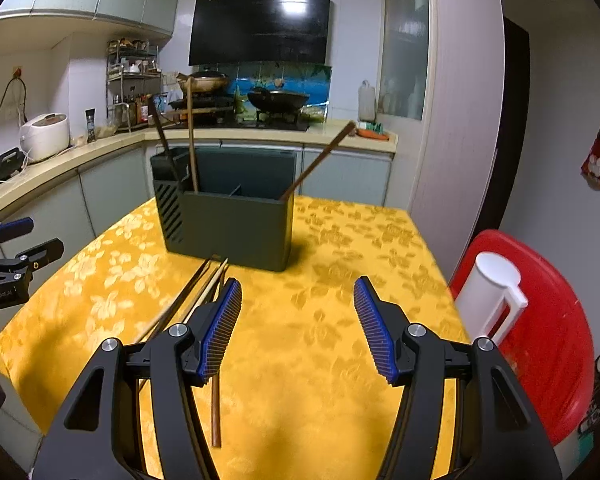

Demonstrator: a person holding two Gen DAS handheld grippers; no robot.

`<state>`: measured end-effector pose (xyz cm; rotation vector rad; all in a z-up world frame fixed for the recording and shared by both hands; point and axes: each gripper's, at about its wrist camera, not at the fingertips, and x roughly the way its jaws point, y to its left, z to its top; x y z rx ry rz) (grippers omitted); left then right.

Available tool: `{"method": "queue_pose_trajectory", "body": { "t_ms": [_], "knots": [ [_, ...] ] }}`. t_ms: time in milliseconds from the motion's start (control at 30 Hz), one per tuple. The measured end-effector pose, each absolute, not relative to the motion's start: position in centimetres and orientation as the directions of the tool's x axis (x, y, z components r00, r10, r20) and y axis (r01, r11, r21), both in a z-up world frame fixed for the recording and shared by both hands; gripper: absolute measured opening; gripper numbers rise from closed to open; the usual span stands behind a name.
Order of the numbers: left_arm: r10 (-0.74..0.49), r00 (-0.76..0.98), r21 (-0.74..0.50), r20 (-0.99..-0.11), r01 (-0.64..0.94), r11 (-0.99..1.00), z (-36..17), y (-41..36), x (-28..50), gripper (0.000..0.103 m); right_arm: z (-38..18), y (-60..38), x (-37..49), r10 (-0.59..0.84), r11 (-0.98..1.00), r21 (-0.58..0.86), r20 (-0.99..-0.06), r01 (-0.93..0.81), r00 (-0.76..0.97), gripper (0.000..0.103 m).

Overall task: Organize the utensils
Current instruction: 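Withdraw both open tools from the holder toward the table, then lower both open tools toward the chopsticks lying on the cloth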

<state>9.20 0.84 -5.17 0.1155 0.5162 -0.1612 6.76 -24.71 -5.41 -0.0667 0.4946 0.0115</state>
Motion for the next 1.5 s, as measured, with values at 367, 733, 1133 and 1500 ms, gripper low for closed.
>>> {"method": "queue_pose_trajectory", "body": {
  "t_ms": [367, 733, 1133, 1500],
  "knots": [
    [-0.117, 0.834, 0.103, -0.54, 0.203, 0.974, -9.1, 0.5, 8.0, 0.086, -8.7, -23.6, 5.7, 0.006, 0.994, -0.093, -0.532, -0.065, 0.847, 0.057],
    [-0.17, 0.771, 0.122, -0.614, 0.306, 0.944, -13.0, -1.5, 7.9, 0.078, -11.8, -23.7, 6.0, 0.027, 0.995, -0.057, -0.596, -0.076, 0.802, 0.057],
    [-0.268, 0.675, 0.011, -0.688, 0.379, 0.925, -14.1, -2.7, 9.7, 0.056, -12.3, -24.5, 6.1, 0.018, 0.997, -0.048, -0.607, -0.059, 0.795, 0.057],
    [-0.22, 0.655, 0.031, -0.723, 0.349, 0.937, -15.1, -2.9, 10.9, 0.037, -13.0, -24.5, 6.3, 0.026, 0.997, -0.04, -0.622, -0.064, 0.782, 0.057]
  ]
}}
